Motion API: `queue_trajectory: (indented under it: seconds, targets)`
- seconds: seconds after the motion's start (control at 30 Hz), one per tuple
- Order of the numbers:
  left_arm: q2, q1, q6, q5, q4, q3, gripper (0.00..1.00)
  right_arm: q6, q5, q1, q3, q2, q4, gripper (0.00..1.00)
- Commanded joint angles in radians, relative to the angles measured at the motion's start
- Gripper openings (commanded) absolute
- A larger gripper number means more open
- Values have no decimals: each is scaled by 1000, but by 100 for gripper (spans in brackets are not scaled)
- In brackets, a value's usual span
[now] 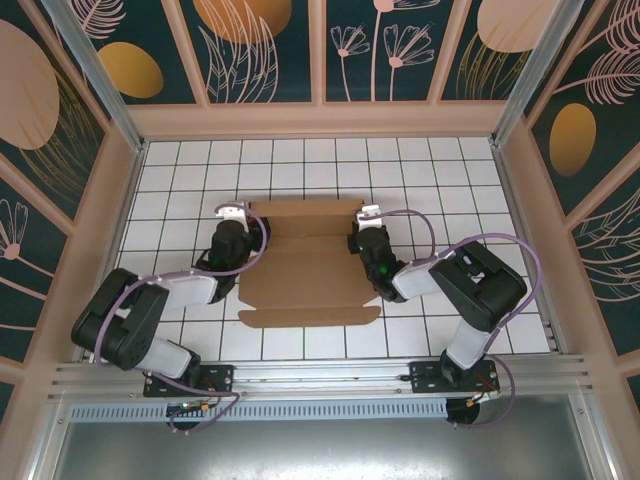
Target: Fold the paper box
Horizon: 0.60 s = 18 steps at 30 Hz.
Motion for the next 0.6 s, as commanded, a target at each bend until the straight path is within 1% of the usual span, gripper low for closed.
queue_trajectory:
  seconds: [0.0, 0.07, 0.2, 0.37, 0.43, 0.5, 0.57]
  targets:
    - [-73, 4, -26, 25, -9, -22, 45, -5, 31, -4, -13, -34, -12, 20]
    - [-97, 4, -35, 40, -52, -22, 44, 2, 30, -4, -7, -39, -25, 25]
    - [-137, 4, -52, 64, -132, -27, 43, 6, 25, -3, -8, -61, -33, 42]
    - [-229, 4, -78, 58, -204, -50, 40, -27, 5, -2, -38, -113, -11, 58]
    - [-282, 5, -71, 38, -224, -60, 38, -42, -24, -4, -59, -140, 6, 62]
    - [-334, 4, -47, 39, -233, -60, 32, -63, -63, -3, -88, -179, 32, 67]
    - [-379, 4, -25, 46, -238, -43, 30, -91, -142, -4, -129, -236, 65, 71]
